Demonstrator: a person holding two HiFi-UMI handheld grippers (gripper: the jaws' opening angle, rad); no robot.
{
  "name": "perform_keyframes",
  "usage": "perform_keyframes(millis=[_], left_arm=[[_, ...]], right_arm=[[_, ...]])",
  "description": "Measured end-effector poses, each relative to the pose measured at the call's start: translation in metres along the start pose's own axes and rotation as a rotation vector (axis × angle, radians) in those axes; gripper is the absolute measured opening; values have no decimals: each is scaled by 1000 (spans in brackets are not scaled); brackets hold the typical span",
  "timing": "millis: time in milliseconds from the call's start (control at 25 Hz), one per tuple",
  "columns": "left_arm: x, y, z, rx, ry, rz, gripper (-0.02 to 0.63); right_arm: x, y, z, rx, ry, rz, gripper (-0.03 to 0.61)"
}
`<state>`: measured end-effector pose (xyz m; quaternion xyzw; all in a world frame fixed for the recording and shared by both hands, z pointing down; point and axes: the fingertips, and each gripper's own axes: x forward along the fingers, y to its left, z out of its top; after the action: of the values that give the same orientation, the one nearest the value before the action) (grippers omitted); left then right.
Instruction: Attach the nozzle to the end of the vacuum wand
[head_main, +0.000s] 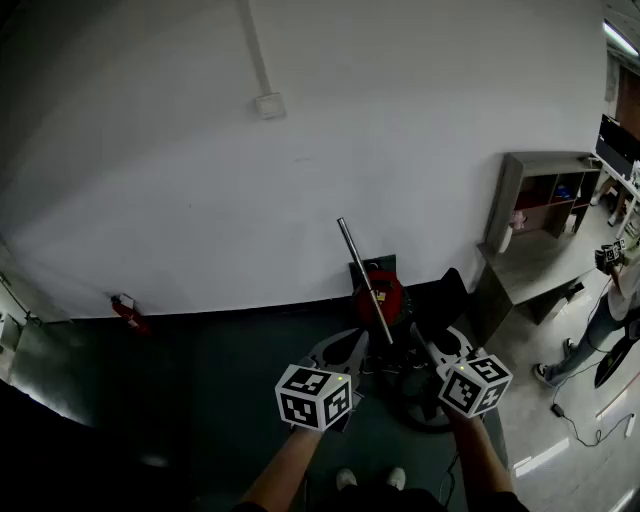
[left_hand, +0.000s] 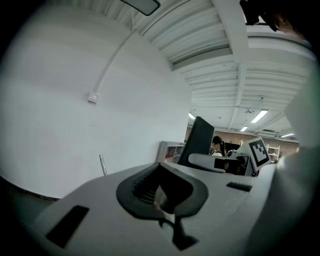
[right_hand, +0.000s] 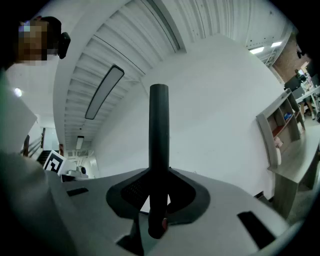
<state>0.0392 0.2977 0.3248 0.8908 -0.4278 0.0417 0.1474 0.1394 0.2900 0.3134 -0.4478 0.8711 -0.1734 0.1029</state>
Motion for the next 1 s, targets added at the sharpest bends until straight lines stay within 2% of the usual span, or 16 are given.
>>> perform_keyframes(millis=[600,1000], left_arm=[[-4,6,-10,-26,17,5,3],[-20,37,-21,-56,38,10,3]], right_arm=[[2,2,-7,21,16,12,90],[22,20,-23,45,27,11,91]])
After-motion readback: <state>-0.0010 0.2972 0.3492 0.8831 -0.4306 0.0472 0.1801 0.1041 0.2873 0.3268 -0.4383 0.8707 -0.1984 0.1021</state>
